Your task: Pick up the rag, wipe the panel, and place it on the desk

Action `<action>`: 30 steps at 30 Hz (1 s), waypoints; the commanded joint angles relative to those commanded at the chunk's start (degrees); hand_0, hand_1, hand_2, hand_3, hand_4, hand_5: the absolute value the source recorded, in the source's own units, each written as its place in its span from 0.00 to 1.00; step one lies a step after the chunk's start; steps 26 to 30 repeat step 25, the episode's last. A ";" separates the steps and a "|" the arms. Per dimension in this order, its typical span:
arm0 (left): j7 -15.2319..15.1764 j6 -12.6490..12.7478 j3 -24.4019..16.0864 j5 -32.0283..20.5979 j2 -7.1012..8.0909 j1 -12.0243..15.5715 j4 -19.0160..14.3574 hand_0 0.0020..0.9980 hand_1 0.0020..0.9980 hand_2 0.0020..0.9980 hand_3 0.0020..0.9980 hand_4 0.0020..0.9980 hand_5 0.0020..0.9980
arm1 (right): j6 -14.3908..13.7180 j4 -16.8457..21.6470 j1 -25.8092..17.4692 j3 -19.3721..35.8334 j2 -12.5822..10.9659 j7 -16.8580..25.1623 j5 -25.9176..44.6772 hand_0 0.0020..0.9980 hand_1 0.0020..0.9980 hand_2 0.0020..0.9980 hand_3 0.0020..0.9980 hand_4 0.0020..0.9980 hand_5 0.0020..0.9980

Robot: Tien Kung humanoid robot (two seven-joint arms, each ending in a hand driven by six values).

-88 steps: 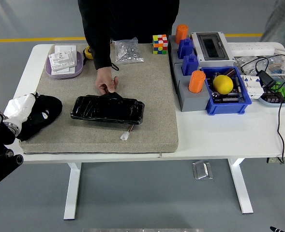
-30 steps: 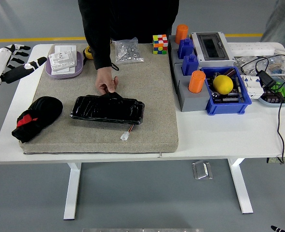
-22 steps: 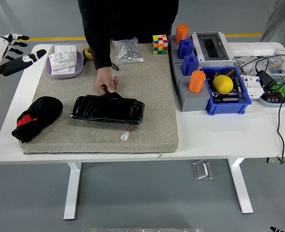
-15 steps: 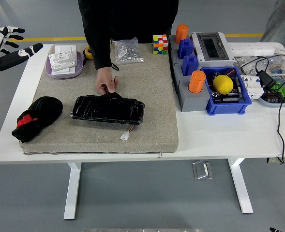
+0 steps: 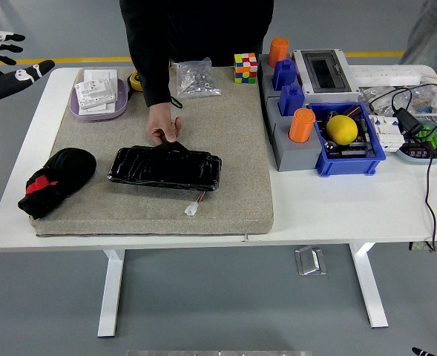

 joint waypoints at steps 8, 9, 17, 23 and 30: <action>0.02 0.15 -0.21 0.11 -0.18 -0.07 -0.30 0.45 0.65 0.75 0.80 1.00 0.77 | 0.11 0.05 -0.09 0.02 0.00 -0.03 0.15 0.78 0.66 0.72 0.64 1.00 0.56; -0.01 0.18 -0.28 0.12 -0.20 -0.09 -0.35 0.45 0.65 0.75 0.80 1.00 0.77 | 0.12 0.06 -0.09 0.10 -0.01 -0.03 0.13 0.78 0.66 0.72 0.64 1.00 0.56; 0.05 0.24 -0.11 0.14 -0.43 -0.32 -0.12 0.45 0.65 0.75 0.80 1.00 0.76 | 0.16 0.11 -0.25 0.65 0.01 0.00 0.18 0.78 0.66 0.72 0.64 1.00 0.55; 0.19 0.14 -0.18 0.30 -0.59 -0.26 -0.26 0.45 0.65 0.75 0.80 1.00 0.74 | 0.09 0.15 -0.18 0.96 0.16 0.05 0.14 0.78 0.66 0.72 0.64 1.00 0.56; 0.23 0.10 -0.17 0.30 -0.58 -0.27 -0.23 0.45 0.65 0.75 0.80 1.00 0.74 | 0.07 0.19 -0.12 0.93 0.17 0.04 0.16 0.78 0.66 0.72 0.64 1.00 0.56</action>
